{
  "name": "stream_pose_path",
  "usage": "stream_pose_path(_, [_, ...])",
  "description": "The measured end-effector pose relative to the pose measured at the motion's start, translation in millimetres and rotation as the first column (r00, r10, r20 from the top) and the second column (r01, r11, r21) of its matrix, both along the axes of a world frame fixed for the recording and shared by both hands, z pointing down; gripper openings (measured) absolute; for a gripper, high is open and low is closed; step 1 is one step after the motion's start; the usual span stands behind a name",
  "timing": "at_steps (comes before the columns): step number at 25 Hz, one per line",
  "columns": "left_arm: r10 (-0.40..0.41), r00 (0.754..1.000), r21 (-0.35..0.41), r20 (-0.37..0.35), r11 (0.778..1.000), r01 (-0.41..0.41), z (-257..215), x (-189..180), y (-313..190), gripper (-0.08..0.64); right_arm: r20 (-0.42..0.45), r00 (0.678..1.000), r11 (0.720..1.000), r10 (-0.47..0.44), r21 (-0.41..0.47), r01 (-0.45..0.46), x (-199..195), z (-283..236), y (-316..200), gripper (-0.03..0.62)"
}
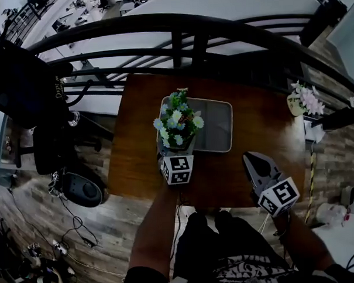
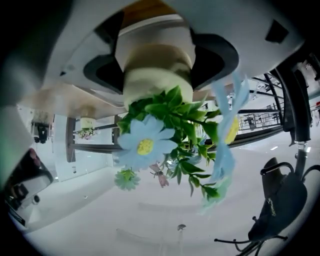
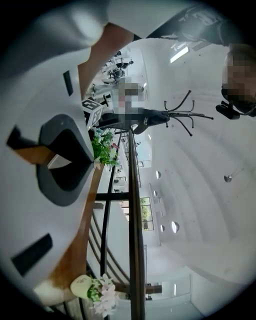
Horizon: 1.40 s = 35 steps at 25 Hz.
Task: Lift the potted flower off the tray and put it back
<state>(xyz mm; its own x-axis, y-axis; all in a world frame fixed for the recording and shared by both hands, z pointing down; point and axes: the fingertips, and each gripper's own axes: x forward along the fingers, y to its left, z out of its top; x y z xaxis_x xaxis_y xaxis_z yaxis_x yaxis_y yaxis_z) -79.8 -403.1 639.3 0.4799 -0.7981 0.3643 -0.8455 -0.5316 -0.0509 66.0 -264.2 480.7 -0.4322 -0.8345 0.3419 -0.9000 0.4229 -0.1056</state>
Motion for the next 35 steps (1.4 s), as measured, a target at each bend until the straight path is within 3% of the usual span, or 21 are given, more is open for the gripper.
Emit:
stream_pose_path(12, [0.022, 0.999, -0.059, 0.027, 0.998, -0.020, 33, 15, -26, 0.428, -0.021, 0.988, 0.988, 0.151, -0.011, -0.151, 27, 1, 10, -0.002])
stream_pose_path(17, [0.050, 0.995, -0.076, 0.082, 0.996, -0.044, 38, 19, -23, 0.428, -0.017, 0.985, 0.985, 0.173, 0.012, -0.173, 30, -8, 14, -0.002])
stream_pose_path(27, [0.008, 0.997, -0.055, 0.080, 0.999, -0.004, 21, 2, 7, 0.427, -0.008, 0.987, 0.987, 0.159, 0.031, -0.159, 33, -21, 42, -0.002])
stream_pose_path(31, [-0.020, 0.994, -0.077, 0.111, 0.997, 0.028, 23, -22, 43, 0.426, 0.010, 0.993, 0.992, 0.121, 0.047, -0.121, 27, -22, 48, -0.002])
stream_pose_path(35, [-0.074, 0.995, -0.103, 0.071, 0.991, 0.081, 1, -32, 90, 0.426, 0.031, 0.996, 0.994, 0.083, 0.071, -0.085, 33, -21, 50, -0.002])
